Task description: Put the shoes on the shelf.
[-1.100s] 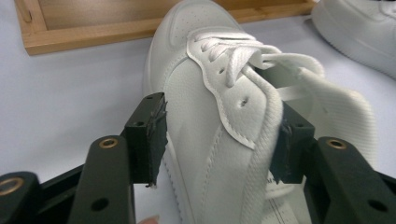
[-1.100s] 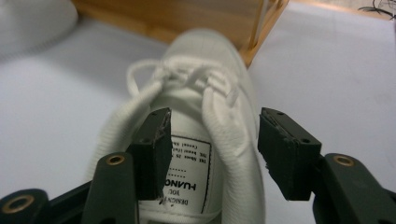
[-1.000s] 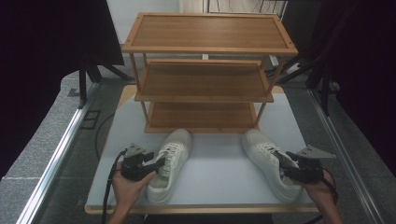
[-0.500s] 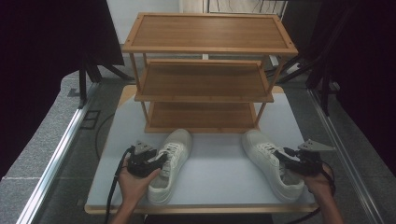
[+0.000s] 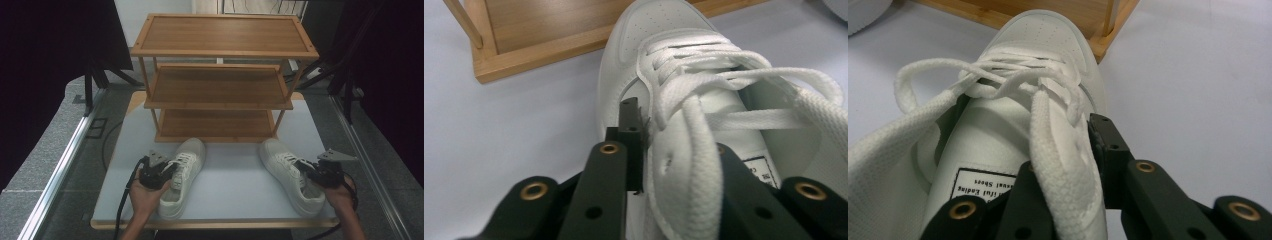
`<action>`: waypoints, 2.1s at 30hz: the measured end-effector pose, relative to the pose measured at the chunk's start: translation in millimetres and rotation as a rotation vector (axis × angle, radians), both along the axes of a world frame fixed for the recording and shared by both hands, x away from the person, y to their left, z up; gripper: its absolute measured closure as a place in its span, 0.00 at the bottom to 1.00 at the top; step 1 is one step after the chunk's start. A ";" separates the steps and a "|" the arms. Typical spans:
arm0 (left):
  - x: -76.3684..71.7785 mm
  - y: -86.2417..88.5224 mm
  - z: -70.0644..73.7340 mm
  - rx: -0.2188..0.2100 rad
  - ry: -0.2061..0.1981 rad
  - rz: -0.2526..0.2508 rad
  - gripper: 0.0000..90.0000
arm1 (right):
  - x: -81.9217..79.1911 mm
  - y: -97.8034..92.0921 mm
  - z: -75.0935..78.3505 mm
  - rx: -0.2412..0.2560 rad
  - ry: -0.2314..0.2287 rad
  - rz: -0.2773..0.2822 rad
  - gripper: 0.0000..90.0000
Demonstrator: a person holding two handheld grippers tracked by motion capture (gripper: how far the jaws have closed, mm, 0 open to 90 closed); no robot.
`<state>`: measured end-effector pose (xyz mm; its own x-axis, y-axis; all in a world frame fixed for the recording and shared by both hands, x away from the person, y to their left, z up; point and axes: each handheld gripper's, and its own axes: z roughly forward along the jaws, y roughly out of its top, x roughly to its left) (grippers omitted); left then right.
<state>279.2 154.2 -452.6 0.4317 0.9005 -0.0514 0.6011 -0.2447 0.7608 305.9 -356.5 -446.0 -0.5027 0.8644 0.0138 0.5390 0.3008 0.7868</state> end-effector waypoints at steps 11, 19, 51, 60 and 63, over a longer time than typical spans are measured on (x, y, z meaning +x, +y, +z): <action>0.2 17.7 8.8 -0.130 0.004 -0.016 0.92 | -1.5 -5.2 2.5 0.059 -0.003 -0.035 0.93; -7.0 33.4 24.5 -0.341 -0.012 -0.048 0.92 | -13.4 -15.6 12.9 0.230 -0.033 -0.070 0.93; 0.0 18.3 77.4 -0.485 -0.095 -0.107 0.92 | -29.3 35.3 68.2 0.446 -0.138 -0.021 0.93; 10.9 15.4 98.2 -0.514 -0.129 -0.104 0.92 | -22.9 53.4 89.6 0.457 -0.167 -0.003 0.93; 14.5 14.8 105.2 -0.515 -0.144 -0.099 0.92 | -20.0 58.5 97.4 0.458 -0.174 0.004 0.93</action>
<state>293.7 169.0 -347.4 0.5487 0.7289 -0.4095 0.4752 0.1311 0.8701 285.9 -298.0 -348.6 -0.5349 0.7871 0.3071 0.3869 -0.0950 0.9172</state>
